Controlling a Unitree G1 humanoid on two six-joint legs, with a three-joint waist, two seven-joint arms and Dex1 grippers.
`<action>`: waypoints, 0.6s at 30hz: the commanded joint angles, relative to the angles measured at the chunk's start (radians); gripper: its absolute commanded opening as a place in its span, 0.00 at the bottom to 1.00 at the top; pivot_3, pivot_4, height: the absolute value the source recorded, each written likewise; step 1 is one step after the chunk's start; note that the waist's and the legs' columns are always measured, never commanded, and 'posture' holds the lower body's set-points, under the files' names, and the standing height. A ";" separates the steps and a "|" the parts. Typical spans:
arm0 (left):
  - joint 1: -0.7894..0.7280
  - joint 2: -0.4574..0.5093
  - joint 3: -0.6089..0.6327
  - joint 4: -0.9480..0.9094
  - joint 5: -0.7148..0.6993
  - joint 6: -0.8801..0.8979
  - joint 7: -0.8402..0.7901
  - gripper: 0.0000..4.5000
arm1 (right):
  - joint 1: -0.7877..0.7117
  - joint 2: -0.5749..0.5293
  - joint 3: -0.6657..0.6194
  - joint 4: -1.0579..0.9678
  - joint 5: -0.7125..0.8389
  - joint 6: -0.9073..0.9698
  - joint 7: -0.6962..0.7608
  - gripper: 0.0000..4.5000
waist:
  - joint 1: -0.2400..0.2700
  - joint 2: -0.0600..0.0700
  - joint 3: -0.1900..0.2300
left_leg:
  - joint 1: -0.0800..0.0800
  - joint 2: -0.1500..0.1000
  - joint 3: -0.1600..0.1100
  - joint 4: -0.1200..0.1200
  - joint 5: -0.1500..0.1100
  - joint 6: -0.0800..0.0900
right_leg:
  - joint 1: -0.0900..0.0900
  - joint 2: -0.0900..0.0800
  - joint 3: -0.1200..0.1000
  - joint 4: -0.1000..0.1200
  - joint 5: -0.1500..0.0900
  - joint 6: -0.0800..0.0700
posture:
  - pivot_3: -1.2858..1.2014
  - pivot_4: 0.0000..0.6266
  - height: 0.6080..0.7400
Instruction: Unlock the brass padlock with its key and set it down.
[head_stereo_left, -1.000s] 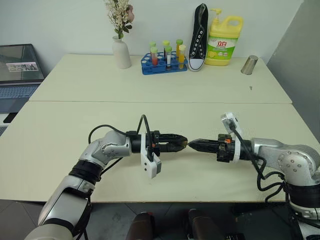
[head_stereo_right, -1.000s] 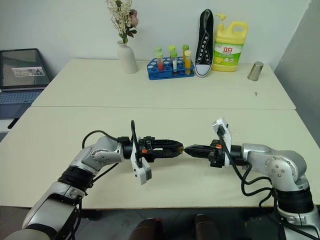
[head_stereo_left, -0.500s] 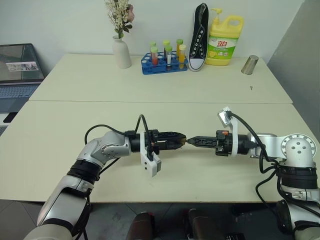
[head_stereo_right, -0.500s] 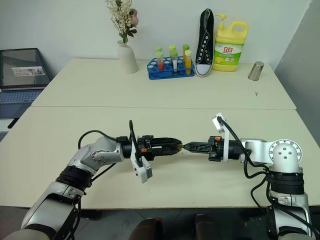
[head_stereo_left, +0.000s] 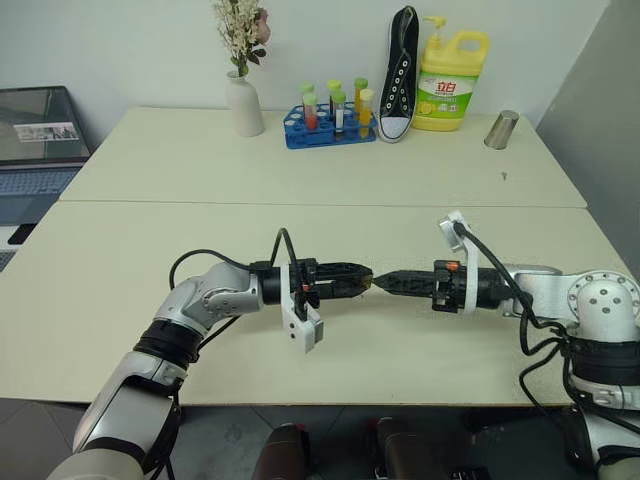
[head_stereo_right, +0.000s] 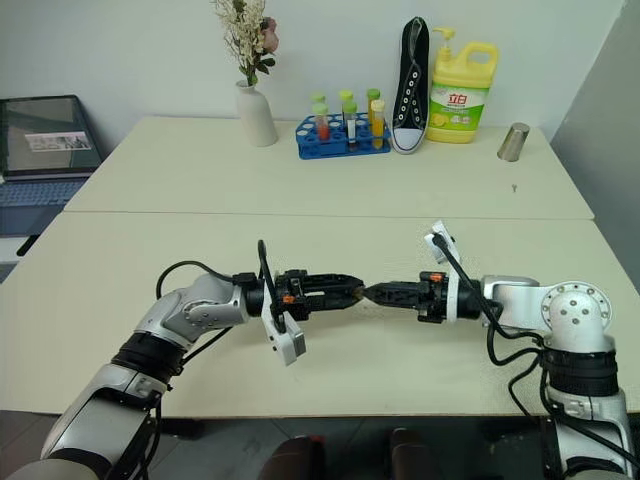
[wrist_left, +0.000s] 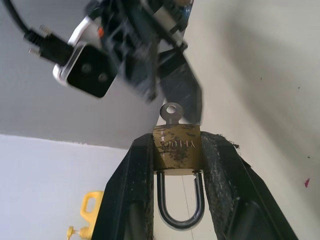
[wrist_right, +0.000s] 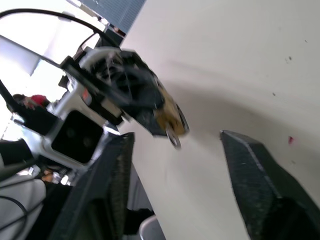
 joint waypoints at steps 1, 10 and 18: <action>0.002 0.002 -0.007 -0.019 -0.084 0.038 -0.012 0.22 | 0.038 -0.061 0.022 -0.125 -0.168 -0.186 0.164 0.94 | -0.001 0.000 0.000 | 0.000 0.000 0.000 0.000 0.000 0.000 | 0.000 0.000 0.000 0.000 0.000 0.000 | 0.52 0.24 1.00; 0.001 0.005 -0.028 -0.037 -0.128 0.036 -0.045 0.22 | 0.107 0.035 0.103 -0.200 -0.433 -0.465 0.211 1.00 | -0.004 0.000 0.000 | 0.001 0.001 0.000 0.000 0.000 0.000 | 0.000 0.002 0.000 0.001 -0.003 0.005 | 0.52 0.24 1.00; -0.017 -0.004 -0.031 -0.027 -0.124 0.030 -0.045 0.22 | 0.040 0.097 0.090 -0.155 -0.352 -0.362 0.200 1.00 | -0.002 0.000 0.000 | 0.001 0.000 0.000 0.000 0.000 0.000 | 0.000 0.001 0.000 0.001 0.000 0.000 | 0.52 0.24 1.00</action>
